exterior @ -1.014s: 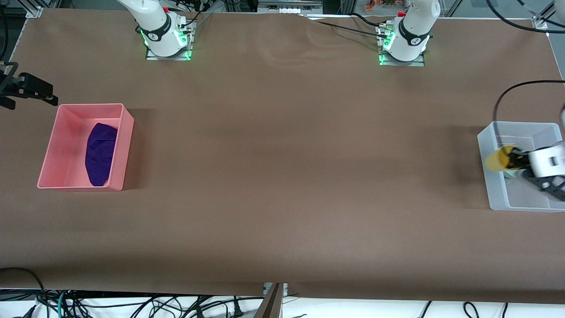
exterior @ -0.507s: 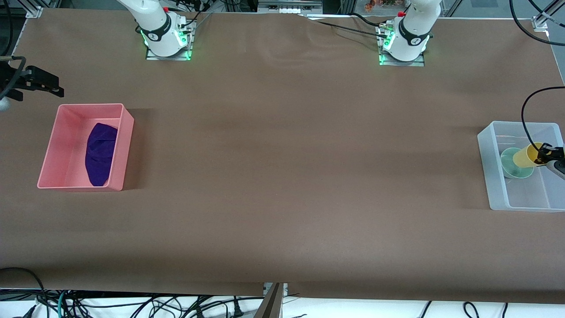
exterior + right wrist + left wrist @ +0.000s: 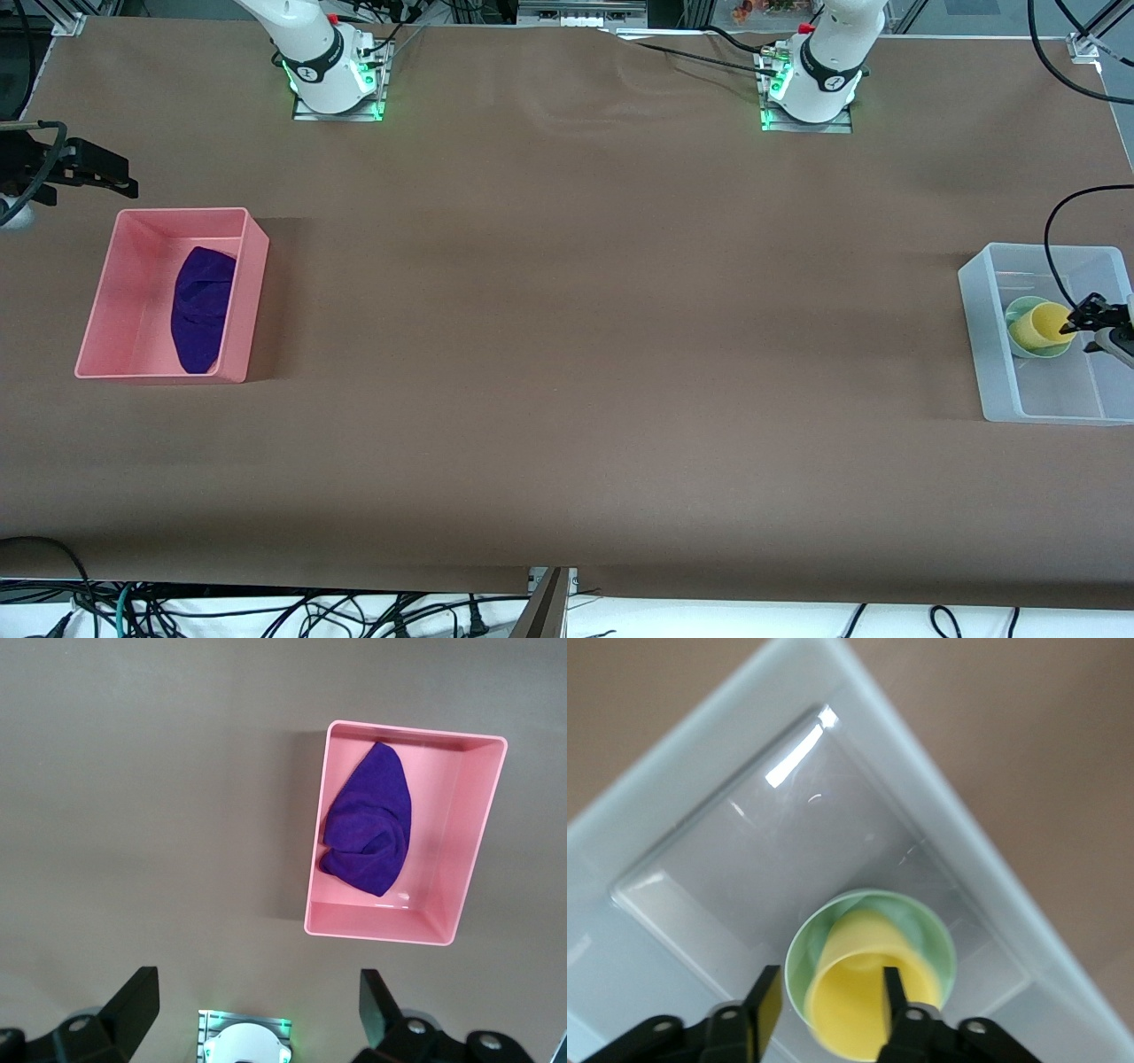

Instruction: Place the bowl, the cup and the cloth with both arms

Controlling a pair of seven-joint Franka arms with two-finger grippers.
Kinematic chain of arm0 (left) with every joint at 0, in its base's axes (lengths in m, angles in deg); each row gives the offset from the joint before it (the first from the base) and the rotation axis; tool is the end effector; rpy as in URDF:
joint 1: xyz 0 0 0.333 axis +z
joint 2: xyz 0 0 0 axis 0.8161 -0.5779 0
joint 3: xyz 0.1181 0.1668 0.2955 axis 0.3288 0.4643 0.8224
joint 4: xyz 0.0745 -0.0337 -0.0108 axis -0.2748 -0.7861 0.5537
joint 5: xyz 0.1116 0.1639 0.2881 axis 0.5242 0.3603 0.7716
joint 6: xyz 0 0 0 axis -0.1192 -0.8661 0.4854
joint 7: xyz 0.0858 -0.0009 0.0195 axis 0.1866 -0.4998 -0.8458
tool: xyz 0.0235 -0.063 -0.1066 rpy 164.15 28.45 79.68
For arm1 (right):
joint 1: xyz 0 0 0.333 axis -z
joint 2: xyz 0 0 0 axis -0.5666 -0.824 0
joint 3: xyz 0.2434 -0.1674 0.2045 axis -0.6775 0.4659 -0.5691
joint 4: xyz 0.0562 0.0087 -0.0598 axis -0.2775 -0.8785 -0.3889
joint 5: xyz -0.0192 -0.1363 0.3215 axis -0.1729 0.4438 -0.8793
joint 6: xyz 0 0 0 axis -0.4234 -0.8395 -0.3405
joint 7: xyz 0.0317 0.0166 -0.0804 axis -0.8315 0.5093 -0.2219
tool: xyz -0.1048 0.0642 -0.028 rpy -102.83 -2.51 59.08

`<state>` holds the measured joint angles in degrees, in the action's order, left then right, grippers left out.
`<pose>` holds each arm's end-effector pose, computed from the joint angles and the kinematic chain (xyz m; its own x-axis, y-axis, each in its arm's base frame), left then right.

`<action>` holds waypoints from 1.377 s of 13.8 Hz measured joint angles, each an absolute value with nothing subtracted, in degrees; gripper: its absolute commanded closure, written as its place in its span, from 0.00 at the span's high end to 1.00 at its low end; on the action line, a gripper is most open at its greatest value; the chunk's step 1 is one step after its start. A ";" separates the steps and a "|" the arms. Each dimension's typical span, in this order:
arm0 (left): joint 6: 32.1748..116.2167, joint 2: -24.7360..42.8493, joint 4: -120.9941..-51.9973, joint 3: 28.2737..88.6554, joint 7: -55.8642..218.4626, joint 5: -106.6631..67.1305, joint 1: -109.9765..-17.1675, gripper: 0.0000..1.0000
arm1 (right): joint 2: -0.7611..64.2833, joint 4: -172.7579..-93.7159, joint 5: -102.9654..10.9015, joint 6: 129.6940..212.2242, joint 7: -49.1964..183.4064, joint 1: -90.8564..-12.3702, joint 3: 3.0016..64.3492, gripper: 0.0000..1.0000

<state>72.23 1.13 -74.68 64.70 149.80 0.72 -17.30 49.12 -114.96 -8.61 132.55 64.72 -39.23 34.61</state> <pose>0.5912 0.3257 0.3524 0.7562 -0.6471 -0.0964 -0.6447 -0.7622 0.0588 0.5204 -0.0124 0.6447 0.9807 0.0973 -0.1694 0.0984 -0.9951 -0.0015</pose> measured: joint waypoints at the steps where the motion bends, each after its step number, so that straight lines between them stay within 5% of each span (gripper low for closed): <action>1: 69.28 2.74 -74.41 62.83 147.47 0.71 -17.38 1.00 | 49.12 -114.96 -8.61 132.55 65.07 -39.23 34.54 1.00; 11: 45.37 14.01 -74.16 38.00 104.44 0.74 -19.86 1.00 | 49.12 -114.96 -8.61 132.59 65.14 -39.30 33.63 1.00; 13: 44.98 17.45 -74.16 43.52 101.34 0.57 -27.54 1.00 | 49.12 -114.96 -8.61 132.60 65.14 -39.29 33.63 1.00; 17: 45.41 24.38 -74.53 66.45 97.18 -9.28 -48.73 1.00 | 49.12 -114.96 -8.61 132.60 65.14 -39.26 33.65 1.00; 19: 49.85 27.98 -78.35 73.05 94.68 -12.03 -53.25 1.00 | 49.12 -114.96 -8.61 132.61 65.14 -39.24 33.67 1.00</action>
